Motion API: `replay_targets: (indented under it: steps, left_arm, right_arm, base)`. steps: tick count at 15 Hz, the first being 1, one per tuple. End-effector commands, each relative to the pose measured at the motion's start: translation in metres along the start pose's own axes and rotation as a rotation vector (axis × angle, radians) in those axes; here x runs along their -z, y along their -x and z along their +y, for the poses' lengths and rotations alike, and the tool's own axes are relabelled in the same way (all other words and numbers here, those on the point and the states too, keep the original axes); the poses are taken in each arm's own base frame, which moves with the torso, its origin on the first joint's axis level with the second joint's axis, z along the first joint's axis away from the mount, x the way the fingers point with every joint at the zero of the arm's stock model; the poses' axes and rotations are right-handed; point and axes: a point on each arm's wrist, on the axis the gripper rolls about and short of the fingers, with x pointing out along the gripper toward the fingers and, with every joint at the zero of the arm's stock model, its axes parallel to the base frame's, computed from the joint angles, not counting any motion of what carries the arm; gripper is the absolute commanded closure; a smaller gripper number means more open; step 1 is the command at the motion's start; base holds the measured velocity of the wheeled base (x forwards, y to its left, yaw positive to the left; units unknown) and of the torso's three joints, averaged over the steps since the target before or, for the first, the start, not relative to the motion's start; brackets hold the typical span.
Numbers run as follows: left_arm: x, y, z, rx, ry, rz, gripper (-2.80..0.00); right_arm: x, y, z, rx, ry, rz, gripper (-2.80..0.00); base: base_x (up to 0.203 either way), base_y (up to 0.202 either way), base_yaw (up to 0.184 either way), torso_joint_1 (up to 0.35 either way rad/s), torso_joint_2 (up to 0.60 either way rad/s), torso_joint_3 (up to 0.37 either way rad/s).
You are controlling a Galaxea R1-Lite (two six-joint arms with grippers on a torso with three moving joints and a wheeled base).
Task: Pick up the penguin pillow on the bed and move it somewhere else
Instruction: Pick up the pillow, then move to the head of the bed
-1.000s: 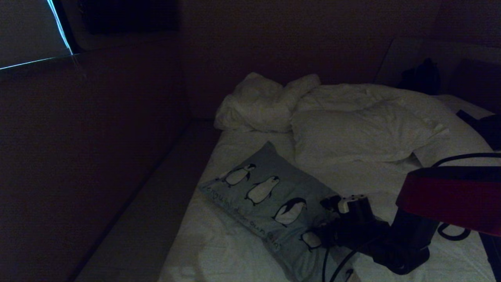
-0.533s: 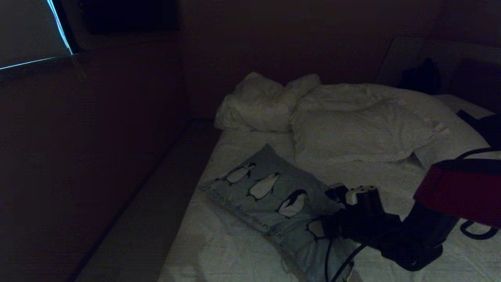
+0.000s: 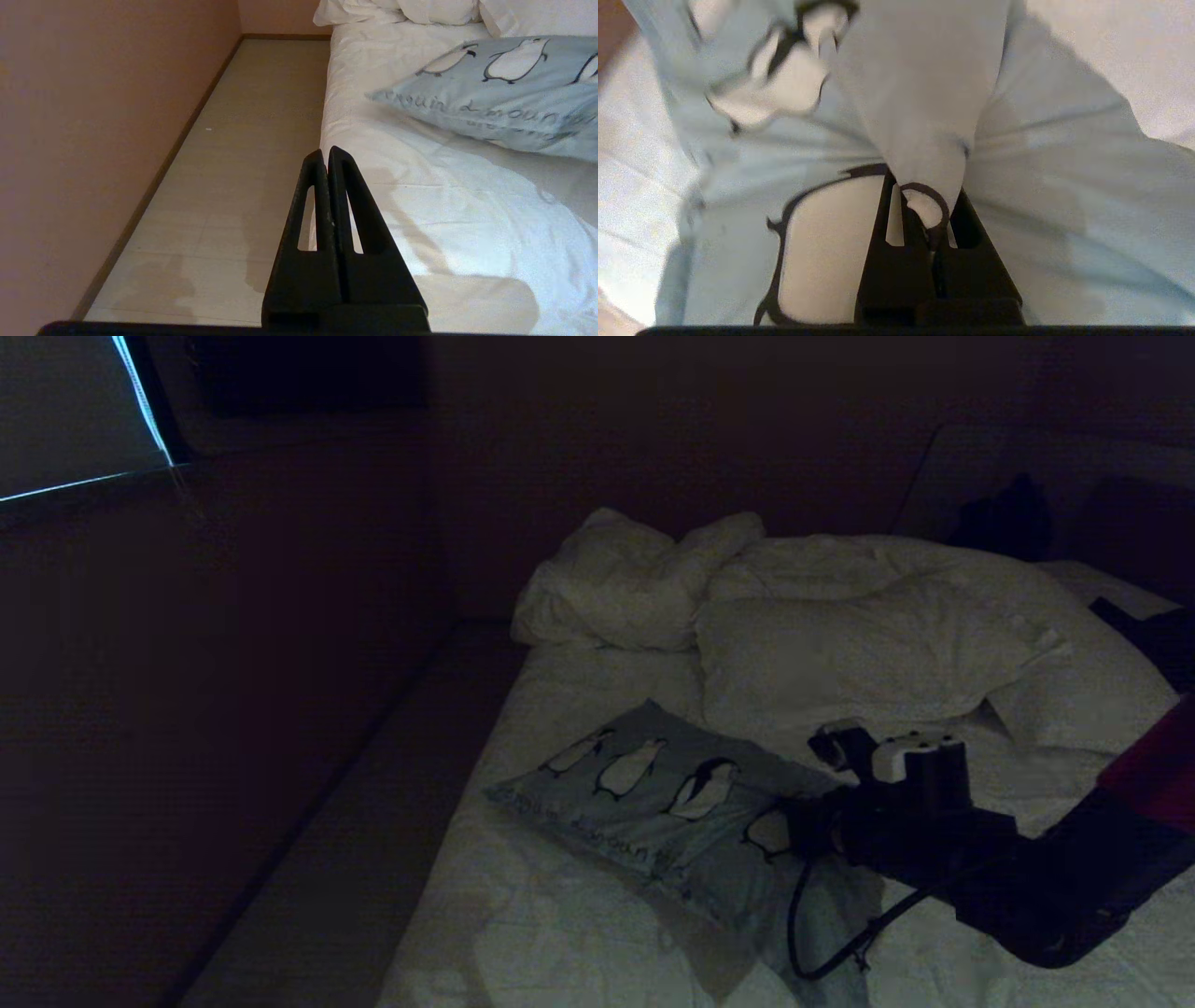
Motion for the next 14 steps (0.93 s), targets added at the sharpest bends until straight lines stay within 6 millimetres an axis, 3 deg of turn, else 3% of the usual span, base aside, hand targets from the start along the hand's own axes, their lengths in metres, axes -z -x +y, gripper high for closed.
replay_targets:
  steps: [1,4,9,14]
  left_arm:
    - [0.000,0.000,0.000,0.000,0.001,0.001,0.00]
    - [0.000,0.000,0.000,0.000,0.000,0.001,0.00]
    - [0.000,0.000,0.000,0.000,0.002,0.001,0.00]
    - [0.000,0.000,0.000,0.000,0.000,0.001,0.00]
  right_arm:
    - [-0.031,0.026,-0.004,0.009,-0.012,-0.109,0.00]
    - [-0.057,0.054,-0.014,0.041,-0.025,-0.204,0.00]
    - [-0.103,0.127,-0.026,0.098,-0.036,-0.381,0.00]
    - [-0.124,0.173,-0.042,0.190,-0.036,-0.511,0.00]
  base:
    - [0.000,0.000,0.000,0.000,0.00,0.000]
    - [0.000,0.000,0.000,0.000,0.00,0.000]
    - [0.000,0.000,0.000,0.000,0.00,0.000]
    - [0.000,0.000,0.000,0.000,0.00,0.000]
